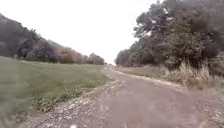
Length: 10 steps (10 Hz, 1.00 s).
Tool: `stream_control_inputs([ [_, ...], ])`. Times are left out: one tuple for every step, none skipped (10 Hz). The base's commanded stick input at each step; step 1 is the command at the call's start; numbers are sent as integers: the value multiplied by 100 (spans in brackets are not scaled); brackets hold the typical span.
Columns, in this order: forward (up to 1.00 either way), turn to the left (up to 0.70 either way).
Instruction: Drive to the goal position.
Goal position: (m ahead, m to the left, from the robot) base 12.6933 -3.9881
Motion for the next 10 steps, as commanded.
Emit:
stream_control_inputs([
  [70,-11],
  [70,-11],
  [70,-10],
  [70,-11],
  [70,-11],
  [70,-10],
  [70,-10],
  [70,-10],
  [70,-10],
  [70,-10],
])
